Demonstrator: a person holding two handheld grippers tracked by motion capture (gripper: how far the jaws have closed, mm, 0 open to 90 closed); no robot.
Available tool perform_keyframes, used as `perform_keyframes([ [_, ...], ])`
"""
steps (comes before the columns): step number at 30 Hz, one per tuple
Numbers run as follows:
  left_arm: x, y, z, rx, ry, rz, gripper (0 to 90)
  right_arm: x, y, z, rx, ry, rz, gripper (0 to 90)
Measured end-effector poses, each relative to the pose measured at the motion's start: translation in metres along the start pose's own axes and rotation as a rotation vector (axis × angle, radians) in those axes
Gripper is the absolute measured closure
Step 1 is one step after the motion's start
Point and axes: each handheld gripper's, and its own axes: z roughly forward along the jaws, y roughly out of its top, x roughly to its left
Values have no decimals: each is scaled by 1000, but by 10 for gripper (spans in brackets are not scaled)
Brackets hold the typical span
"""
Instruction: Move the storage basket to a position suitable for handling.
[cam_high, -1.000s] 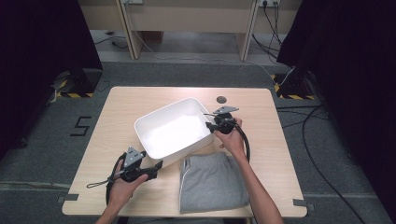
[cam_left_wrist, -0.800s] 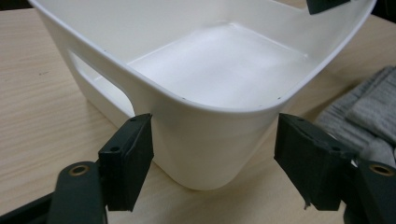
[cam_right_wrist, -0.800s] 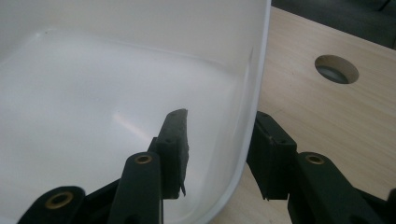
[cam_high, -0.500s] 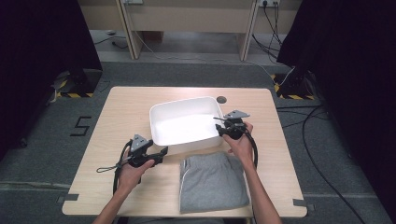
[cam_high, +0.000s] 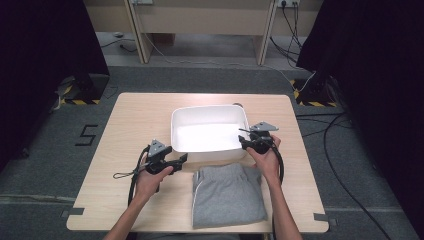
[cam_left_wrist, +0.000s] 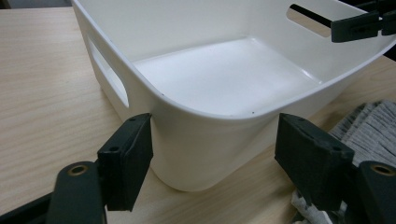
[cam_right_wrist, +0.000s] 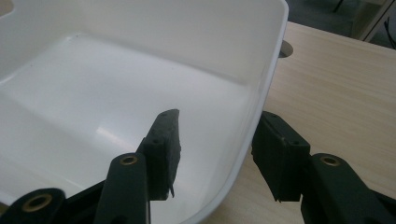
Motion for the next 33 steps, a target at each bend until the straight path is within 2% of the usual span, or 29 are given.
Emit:
perform_keyframes([
  [11,-4,-1,4,-7,-27,19,279,-3,-8,-10,-2,-15,12,517],
  [17,-3,-1,6,-4,-44,1,273,-2,-10,-15,12,-21,14,505],
  [23,-4,-1,7,-7,-46,3,270,-4,-12,-16,2,-6,40,494],
  [33,-7,-2,6,-10,-47,14,280,-6,-14,-18,5,-5,35,499],
])
